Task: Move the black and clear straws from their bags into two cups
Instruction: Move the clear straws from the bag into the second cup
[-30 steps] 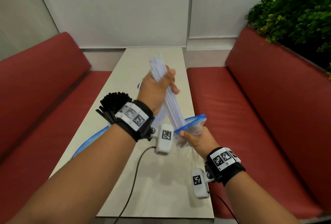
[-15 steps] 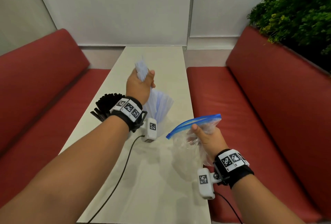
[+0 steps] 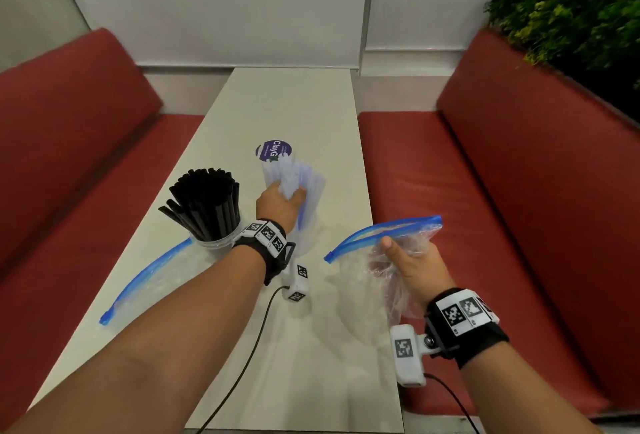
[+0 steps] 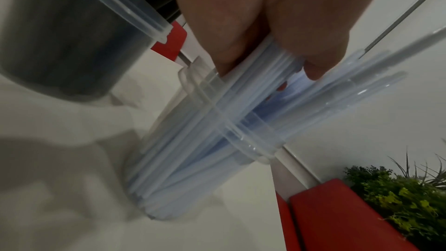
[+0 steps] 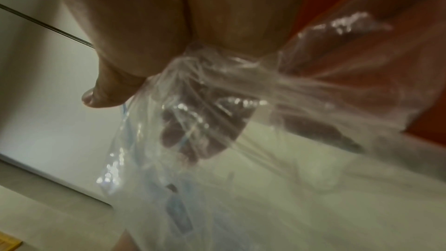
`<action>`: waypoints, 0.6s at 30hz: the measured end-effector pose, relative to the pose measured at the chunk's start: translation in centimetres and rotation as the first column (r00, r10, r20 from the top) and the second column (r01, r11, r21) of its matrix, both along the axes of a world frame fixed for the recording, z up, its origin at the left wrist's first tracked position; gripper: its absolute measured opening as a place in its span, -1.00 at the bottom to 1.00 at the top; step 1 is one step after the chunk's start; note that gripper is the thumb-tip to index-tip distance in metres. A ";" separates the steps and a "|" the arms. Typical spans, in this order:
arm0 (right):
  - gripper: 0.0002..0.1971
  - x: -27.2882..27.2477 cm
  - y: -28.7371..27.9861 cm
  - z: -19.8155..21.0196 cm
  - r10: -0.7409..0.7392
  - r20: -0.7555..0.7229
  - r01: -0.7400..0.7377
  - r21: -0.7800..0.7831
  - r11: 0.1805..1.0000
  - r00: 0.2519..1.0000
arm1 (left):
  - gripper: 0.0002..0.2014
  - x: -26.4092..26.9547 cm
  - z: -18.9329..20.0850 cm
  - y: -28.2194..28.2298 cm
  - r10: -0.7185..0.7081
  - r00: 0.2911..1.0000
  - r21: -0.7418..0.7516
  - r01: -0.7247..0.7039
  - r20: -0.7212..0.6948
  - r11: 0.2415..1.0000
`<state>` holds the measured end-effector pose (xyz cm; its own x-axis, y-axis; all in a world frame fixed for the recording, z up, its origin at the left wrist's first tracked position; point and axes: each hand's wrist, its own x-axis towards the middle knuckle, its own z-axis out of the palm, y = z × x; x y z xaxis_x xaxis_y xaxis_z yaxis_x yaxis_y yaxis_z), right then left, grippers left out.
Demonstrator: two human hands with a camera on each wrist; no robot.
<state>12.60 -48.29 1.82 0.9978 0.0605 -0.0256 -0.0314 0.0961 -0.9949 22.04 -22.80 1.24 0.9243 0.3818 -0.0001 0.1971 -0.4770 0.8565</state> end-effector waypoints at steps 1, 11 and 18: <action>-0.66 0.1 0.0 -0.1 0.003 0.001 -0.003 -0.003 1.000 1.000 | -0.69 0.0 0.2 -0.1 -0.005 1.000 0.019 0.005 -0.014 1.000; -0.27 0.4 0.5 -0.9 0.044 -0.026 -0.043 0.046 0.998 0.999 | -0.50 0.4 3.9 0.4 -0.116 0.967 0.119 0.091 0.225 0.989; -0.36 0.2 1.0 -1.4 0.054 -0.040 -0.049 0.112 0.993 0.998 | -0.51 1.7 4.8 0.2 -0.198 0.963 0.493 0.084 0.185 0.866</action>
